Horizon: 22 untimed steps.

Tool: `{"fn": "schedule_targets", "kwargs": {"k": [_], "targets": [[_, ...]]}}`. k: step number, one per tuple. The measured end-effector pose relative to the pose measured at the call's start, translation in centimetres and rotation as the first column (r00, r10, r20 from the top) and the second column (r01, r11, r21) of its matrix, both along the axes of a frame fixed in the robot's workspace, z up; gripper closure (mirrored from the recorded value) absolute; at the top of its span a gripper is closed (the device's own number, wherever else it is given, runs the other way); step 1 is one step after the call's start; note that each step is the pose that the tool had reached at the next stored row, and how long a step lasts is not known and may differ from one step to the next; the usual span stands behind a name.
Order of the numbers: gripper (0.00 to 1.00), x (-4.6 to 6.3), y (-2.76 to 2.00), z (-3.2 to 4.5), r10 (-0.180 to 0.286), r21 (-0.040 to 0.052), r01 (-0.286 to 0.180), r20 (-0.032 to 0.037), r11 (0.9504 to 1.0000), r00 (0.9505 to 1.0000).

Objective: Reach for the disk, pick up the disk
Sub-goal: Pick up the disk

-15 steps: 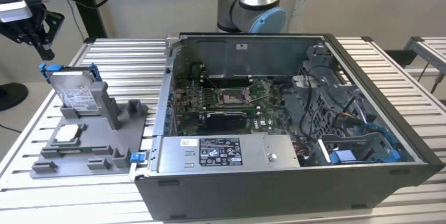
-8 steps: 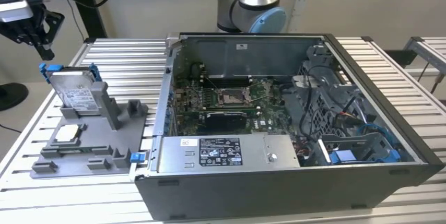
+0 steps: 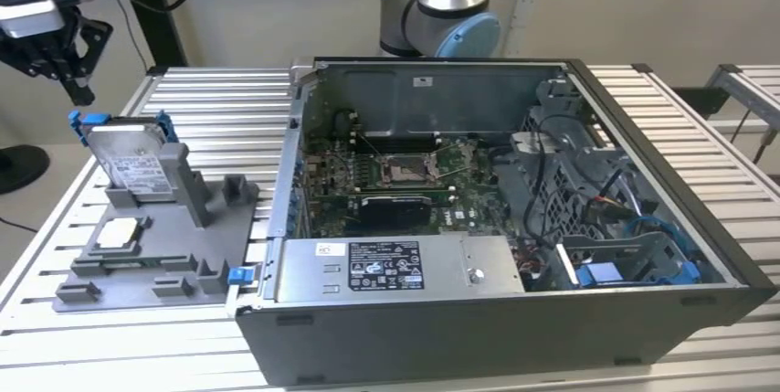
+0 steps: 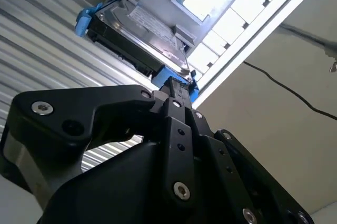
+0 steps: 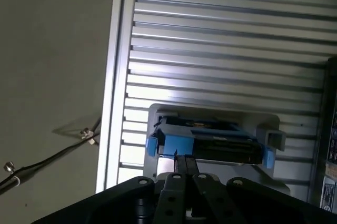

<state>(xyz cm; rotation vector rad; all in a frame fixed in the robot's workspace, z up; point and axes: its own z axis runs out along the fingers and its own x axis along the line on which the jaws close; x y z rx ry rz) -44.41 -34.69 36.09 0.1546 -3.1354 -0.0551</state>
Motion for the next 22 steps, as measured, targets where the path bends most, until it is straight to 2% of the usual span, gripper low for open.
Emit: {"fn": "schedule_targets", "kwargs": {"k": [5,8,9,13,22], "targets": [[1.0,0.0,0.01,0.0,0.047,0.0,-0.047,0.0,0.9989,0.9989],[1.0,0.0,0.01,0.0,0.084,0.0,-0.084,0.0,0.9965,0.9965],[1.0,0.0,0.0,0.0,0.115,0.0,-0.115,0.0001,0.9933,0.9933],[1.0,0.0,0.0,0.0,0.182,0.0,-0.182,0.0,0.9832,0.9832],[1.0,0.0,0.0,0.0,0.304,0.0,-0.304,-0.0001,0.9528,0.9528]]}}
